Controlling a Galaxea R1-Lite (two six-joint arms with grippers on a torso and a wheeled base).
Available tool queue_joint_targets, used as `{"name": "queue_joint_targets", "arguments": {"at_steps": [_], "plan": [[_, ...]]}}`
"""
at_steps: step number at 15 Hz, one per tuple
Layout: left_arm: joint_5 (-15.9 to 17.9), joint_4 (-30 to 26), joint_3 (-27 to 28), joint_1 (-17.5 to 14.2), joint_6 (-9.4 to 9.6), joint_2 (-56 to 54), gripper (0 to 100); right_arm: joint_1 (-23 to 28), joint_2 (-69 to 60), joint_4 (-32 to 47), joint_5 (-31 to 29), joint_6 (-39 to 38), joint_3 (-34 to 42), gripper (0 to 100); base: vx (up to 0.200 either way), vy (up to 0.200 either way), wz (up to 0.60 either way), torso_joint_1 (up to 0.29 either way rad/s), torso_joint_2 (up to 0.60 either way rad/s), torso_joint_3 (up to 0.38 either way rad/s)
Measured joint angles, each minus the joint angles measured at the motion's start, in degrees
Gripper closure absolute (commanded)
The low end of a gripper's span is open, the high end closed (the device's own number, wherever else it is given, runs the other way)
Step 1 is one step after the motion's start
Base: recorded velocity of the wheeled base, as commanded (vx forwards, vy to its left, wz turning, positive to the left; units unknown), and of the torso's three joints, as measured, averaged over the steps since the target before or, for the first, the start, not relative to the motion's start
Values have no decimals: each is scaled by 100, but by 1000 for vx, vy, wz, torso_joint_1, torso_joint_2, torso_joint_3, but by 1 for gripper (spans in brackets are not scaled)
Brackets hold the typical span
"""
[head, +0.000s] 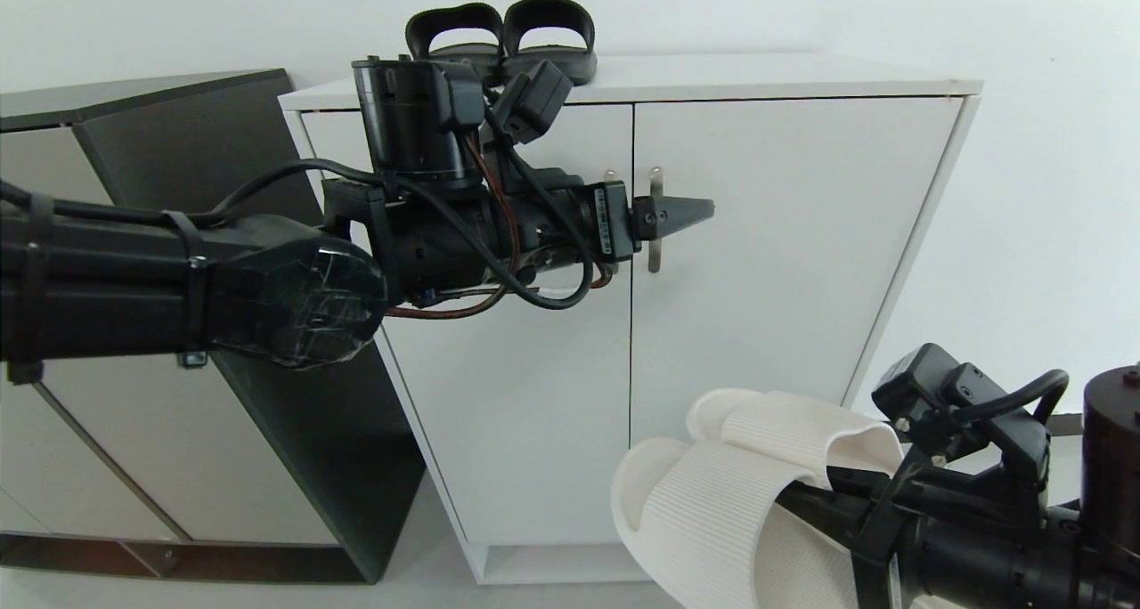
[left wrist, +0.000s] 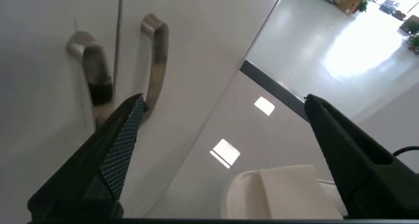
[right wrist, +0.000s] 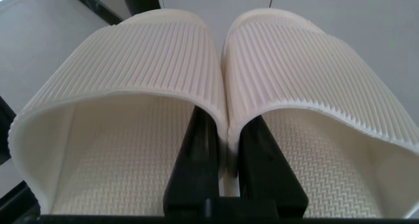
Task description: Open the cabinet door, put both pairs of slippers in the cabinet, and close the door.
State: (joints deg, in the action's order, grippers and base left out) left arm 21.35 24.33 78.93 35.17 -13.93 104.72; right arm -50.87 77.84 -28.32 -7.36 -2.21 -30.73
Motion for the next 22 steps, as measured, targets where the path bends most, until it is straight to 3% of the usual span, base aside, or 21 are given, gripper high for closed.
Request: {"name": "queue_joint_targets", "arguments": {"at_steps": [9, 10, 14, 19, 22], "plan": [[20, -39, 662, -20, -10, 664, 0, 13, 72, -4, -5, -24, 28, 100, 0, 0, 0, 0, 0, 0], [22, -33, 681, -22, -7, 705, 100, 13, 90, -4, -5, -26, 33, 100, 0, 0, 0, 0, 0, 0], [93, -17, 581, -34, -5, 711, 100, 21, 140, 0, 102, -39, 50, 100, 0, 0, 0, 0, 0, 0], [194, 24, 34, 85, 1, 350, 100, 77, 22, 2, 1165, -28, 323, 100, 0, 0, 0, 0, 0, 0], [172, 150, -394, 160, -2, 51, 100, 79, -113, 32, 1370, 0, 424, 100, 0, 0, 0, 0, 0, 0]]}}
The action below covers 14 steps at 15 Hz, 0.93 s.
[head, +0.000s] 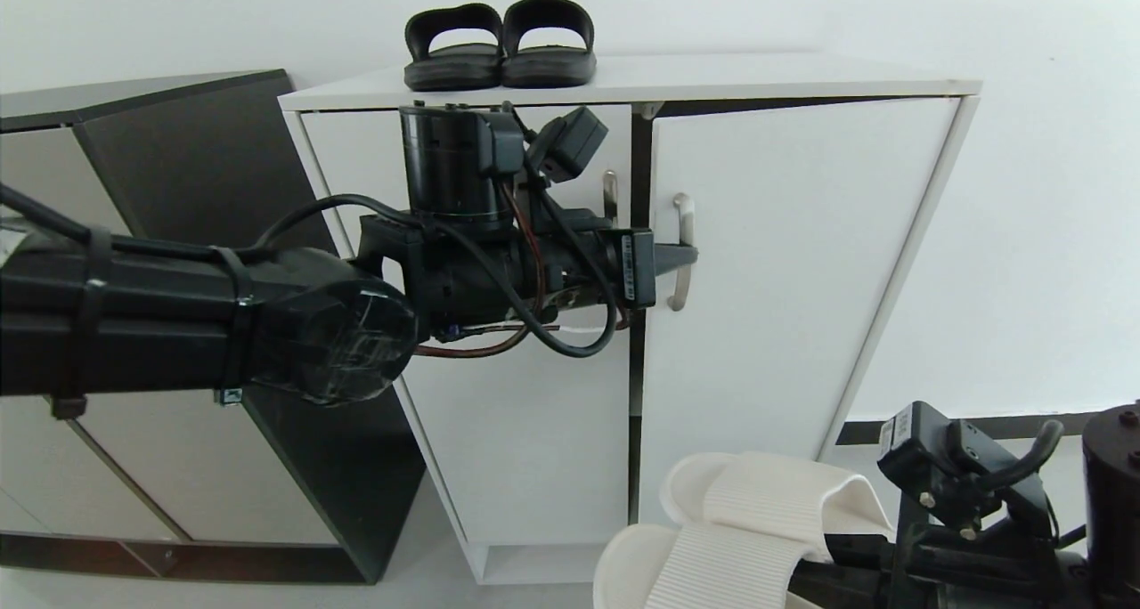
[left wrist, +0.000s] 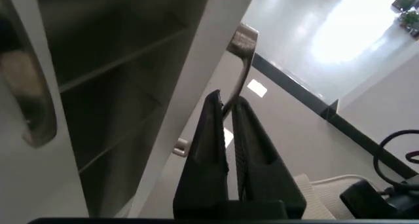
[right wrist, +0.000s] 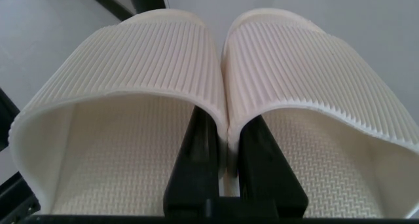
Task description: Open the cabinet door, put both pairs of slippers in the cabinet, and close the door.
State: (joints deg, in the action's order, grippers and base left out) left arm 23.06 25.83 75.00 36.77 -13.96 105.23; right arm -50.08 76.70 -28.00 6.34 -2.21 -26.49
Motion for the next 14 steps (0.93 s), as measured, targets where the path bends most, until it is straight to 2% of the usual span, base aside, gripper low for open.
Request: {"name": "queue_joint_targets", "arguments": {"at_steps": [7, 11, 14], "plan": [[-40, 435, -1053, 223, -16, -780, 100, -55, -46, 0, 1, 11, 21, 100, 0, 0, 0, 0, 0, 0], [-40, 441, -1073, -44, -27, -942, 100, -102, -49, 1, 1, 10, 26, 100, 0, 0, 0, 0, 0, 0], [-232, 422, -744, -146, -99, -755, 100, -196, -55, 17, -18, 10, 45, 100, 0, 0, 0, 0, 0, 0]]}}
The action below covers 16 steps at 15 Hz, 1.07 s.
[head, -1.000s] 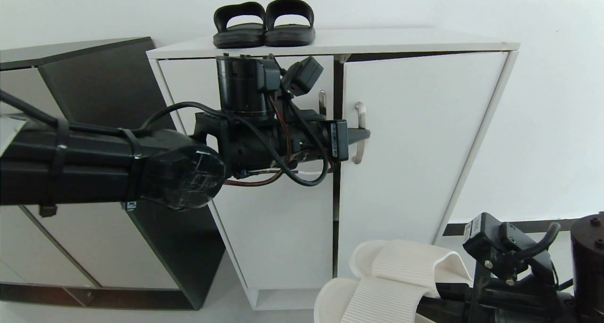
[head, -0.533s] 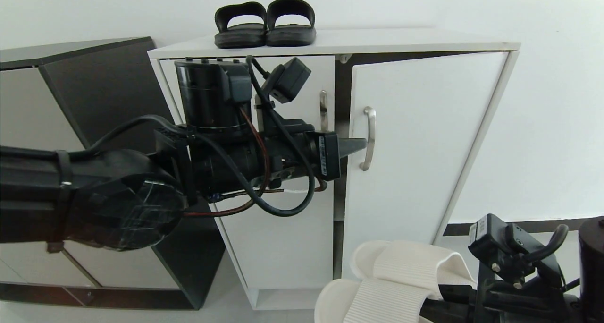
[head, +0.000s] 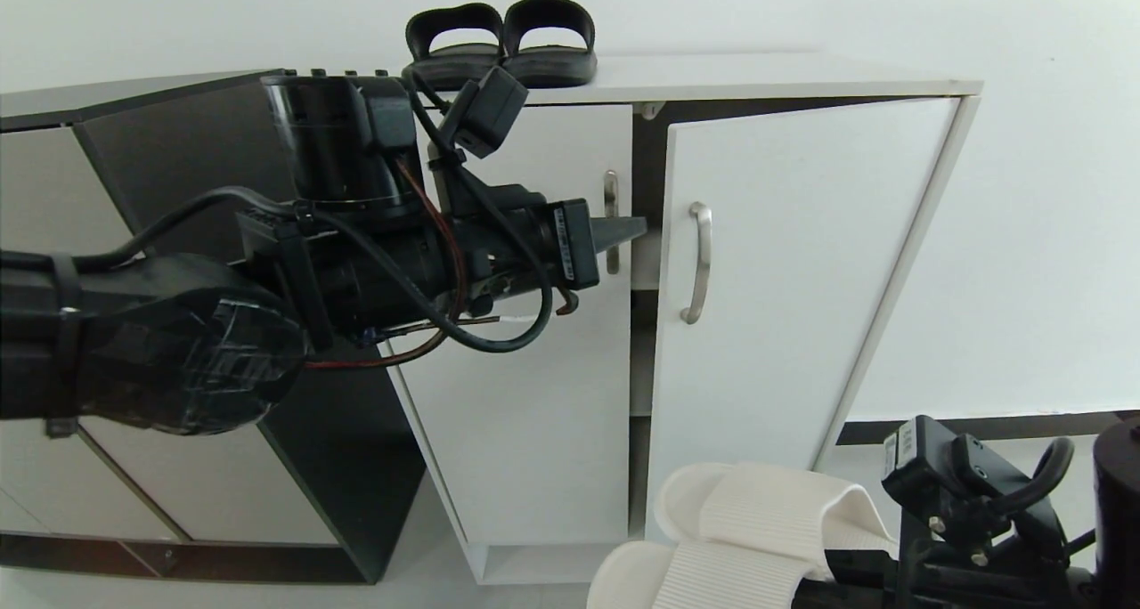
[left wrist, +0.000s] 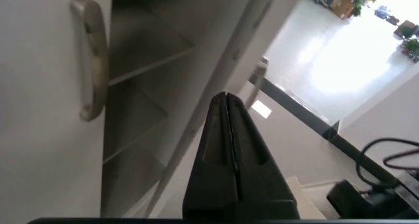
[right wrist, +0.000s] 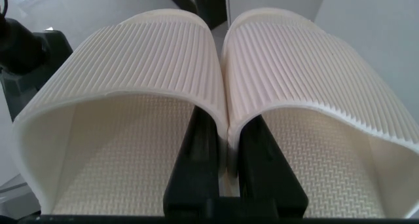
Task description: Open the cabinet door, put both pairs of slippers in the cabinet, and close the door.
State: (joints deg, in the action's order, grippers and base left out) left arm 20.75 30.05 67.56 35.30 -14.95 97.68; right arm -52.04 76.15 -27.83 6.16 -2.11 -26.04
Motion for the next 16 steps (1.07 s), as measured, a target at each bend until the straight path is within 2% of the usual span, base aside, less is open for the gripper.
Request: {"name": "queue_joint_targets", "arguments": {"at_steps": [5, 6, 7, 8, 9, 11, 14, 16], "plan": [[-41, -6, 791, 13, -79, 606, 100, -71, 28, 183, -26, 17, -22, 100, 0, 0, 0, 0, 0, 0], [-45, -5, 892, 17, -196, 686, 100, -73, 33, 184, -28, 17, -22, 100, 0, 0, 0, 0, 0, 0], [-56, -6, 995, 16, -528, 747, 100, -73, 44, 183, -35, 17, -30, 100, 0, 0, 0, 0, 0, 0], [-67, 0, 1063, 16, -640, 786, 100, -77, 59, 183, -37, 23, -30, 100, 0, 0, 0, 0, 0, 0], [-72, 6, 1089, 16, -653, 811, 100, -88, 74, 184, -37, 26, -30, 100, 0, 0, 0, 0, 0, 0], [-72, 9, 1102, 39, -651, 841, 100, -151, 88, 187, -59, 28, -9, 100, -200, -200, 0, 0, 7, 5], [-88, 158, 851, 300, -383, 805, 100, -385, 37, 195, -105, 28, 112, 100, -200, 0, 0, 4, 2, -6], [-123, 229, 633, 647, -295, 689, 100, -738, -127, 375, -105, 28, 221, 100, -200, 0, 0, -2, -2, 5]]}}
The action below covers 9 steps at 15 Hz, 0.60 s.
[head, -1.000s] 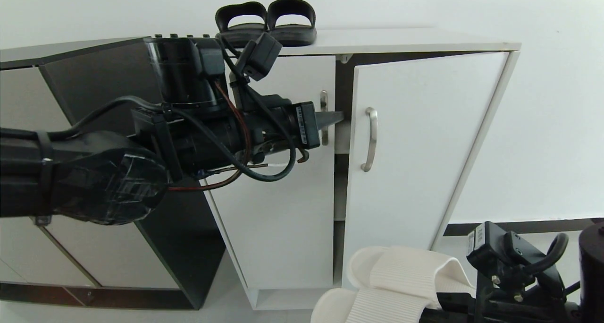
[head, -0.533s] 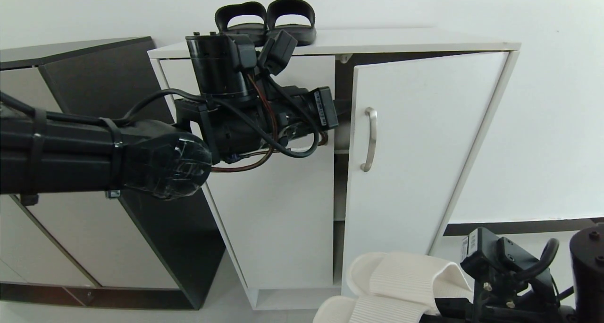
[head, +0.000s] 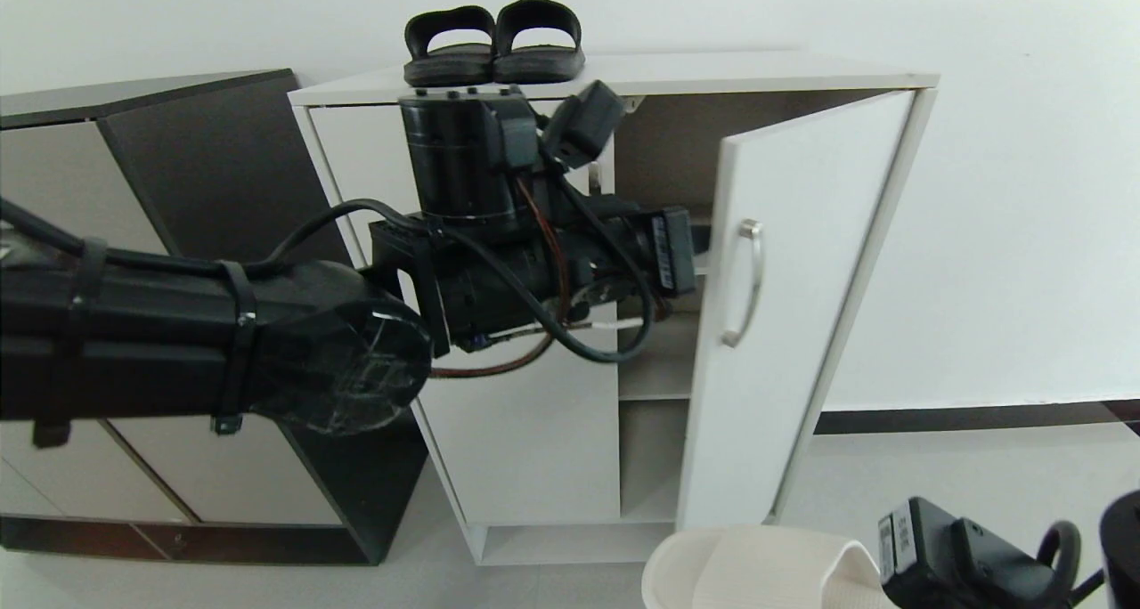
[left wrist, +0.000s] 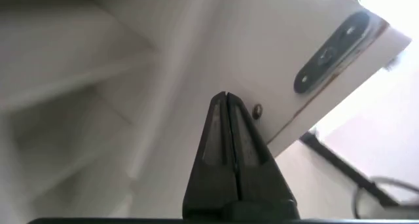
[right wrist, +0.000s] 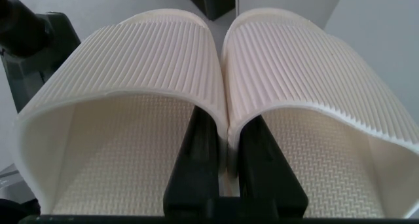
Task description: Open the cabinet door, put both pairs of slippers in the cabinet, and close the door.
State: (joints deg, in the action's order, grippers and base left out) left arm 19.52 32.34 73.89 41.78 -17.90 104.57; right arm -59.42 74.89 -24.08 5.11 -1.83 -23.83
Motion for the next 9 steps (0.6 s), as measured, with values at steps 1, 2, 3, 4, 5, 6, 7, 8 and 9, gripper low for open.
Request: {"name": "queue_joint_targets", "arguments": {"at_steps": [1, 2, 3, 4, 5, 6, 7, 8, 9], "plan": [[-63, 41, -79, 83, 11, -63, 100, -106, -90, 99, 4, 0, 30, 100, -200, 0, 0, -2, -2, 2], [-88, 45, -140, 141, 13, -121, 100, -163, -160, 95, 6, -2, 33, 100, -200, 0, 0, -2, 2, 7], [-127, 41, -184, 160, 16, -155, 100, -185, -201, 95, 4, -2, 40, 100, 0, 0, 0, 0, 0, 0], [-201, 74, -233, 163, 20, -193, 100, -183, -215, 87, 0, -11, 30, 100, 0, 0, 0, 0, 0, 0], [-324, 257, -327, 146, 22, -256, 100, -138, -201, 84, -33, -17, -11, 100, 0, 0, 0, 0, 0, 0], [-428, 457, -424, 128, 24, -328, 100, -54, -163, 79, -73, -24, -74, 100, 0, 0, 0, 0, 0, 0], [-558, 606, -560, 102, 24, -433, 100, 105, -91, 76, -177, -41, -160, 100, 0, 0, 0, 0, 0, 0], [-723, 666, -727, 65, 28, -590, 100, 363, 55, 57, -410, -63, -308, 100, 0, 0, 0, 0, 0, 0], [-942, 680, -940, 1, 68, -818, 100, 619, 238, 11, -759, -112, -485, 100, 0, 0, 0, 0, 0, 0]]}}
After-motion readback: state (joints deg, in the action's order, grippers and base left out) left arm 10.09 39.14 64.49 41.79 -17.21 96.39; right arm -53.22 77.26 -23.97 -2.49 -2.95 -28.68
